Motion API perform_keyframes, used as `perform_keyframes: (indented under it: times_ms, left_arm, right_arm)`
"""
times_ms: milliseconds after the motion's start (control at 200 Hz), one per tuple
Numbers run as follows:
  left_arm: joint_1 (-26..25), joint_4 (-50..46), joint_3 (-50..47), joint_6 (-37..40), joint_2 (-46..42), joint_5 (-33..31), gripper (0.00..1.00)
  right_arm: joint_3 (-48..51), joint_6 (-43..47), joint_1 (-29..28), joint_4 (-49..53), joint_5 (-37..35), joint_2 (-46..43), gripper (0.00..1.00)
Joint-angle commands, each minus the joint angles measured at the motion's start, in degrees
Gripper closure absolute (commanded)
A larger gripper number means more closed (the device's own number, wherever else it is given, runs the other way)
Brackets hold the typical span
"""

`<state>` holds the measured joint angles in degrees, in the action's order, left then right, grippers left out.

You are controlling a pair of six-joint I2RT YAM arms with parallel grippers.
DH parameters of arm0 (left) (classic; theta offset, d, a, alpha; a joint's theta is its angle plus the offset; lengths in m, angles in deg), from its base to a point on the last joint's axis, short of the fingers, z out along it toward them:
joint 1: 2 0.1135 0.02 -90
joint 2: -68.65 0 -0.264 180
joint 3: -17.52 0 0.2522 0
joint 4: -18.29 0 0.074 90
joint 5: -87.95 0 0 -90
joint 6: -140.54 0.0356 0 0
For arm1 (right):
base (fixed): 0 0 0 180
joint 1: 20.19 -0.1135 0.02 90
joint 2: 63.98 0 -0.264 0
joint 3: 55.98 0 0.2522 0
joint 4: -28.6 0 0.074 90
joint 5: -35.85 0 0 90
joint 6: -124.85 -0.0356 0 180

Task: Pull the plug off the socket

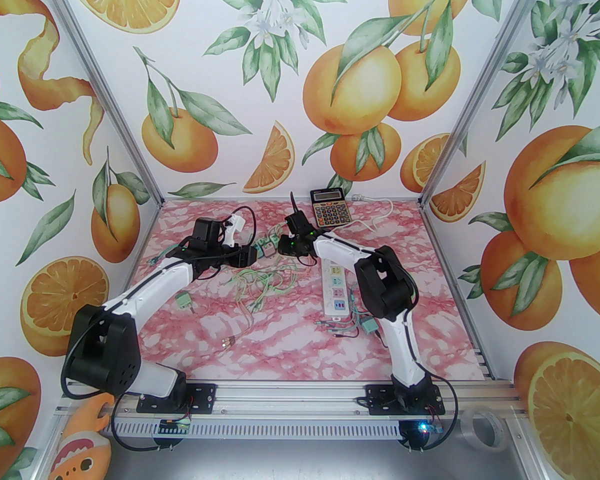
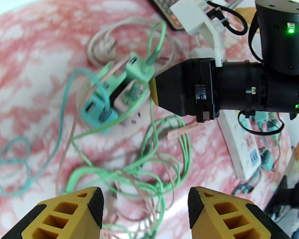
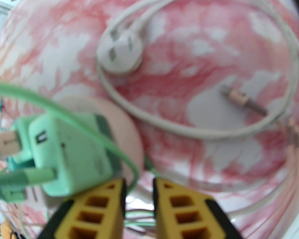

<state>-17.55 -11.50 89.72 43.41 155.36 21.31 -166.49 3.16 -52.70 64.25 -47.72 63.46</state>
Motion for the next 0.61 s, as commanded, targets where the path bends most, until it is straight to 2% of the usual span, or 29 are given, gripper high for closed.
perform_keyframes:
  times_ms: [0,255,405,600]
  left_arm:
    - [-0.68,4.42,1.86,2.39,5.32,4.06,0.48]
    - [-1.77,-1.01,6.71,4.57,14.07,1.96,0.44]
    - [-1.5,-0.52,8.09,6.2,16.16,-3.05,0.4]
    - [-1.05,0.4,11.14,8.27,19.74,-5.16,0.36]
  right_arm:
    - [-0.9,1.94,0.17,1.53,0.09,-0.91,0.73]
    - [1.39,1.62,0.09,0.9,0.15,-4.33,0.72]
    - [3.41,1.54,-0.12,0.86,0.59,-5.51,0.72]
    - [3.33,1.58,-0.75,1.21,1.03,-6.22,0.72]
